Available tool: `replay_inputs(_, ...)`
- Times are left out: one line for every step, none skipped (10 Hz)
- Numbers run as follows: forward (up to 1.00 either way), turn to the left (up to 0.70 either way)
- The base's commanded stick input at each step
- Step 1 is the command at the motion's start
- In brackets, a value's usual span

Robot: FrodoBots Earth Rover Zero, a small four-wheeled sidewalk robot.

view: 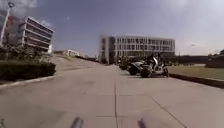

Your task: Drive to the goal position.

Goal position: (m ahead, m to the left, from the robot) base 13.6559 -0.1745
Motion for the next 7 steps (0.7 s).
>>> replay_inputs(1.00,-0.01)
replay_inputs(1.00,-0.01)
replay_inputs(1.00,-0.01)
replay_inputs(1.00,-0.01)
replay_inputs(1.00,-0.01)
replay_inputs(1.00,-0.01)
replay_inputs(1.00,-0.01)
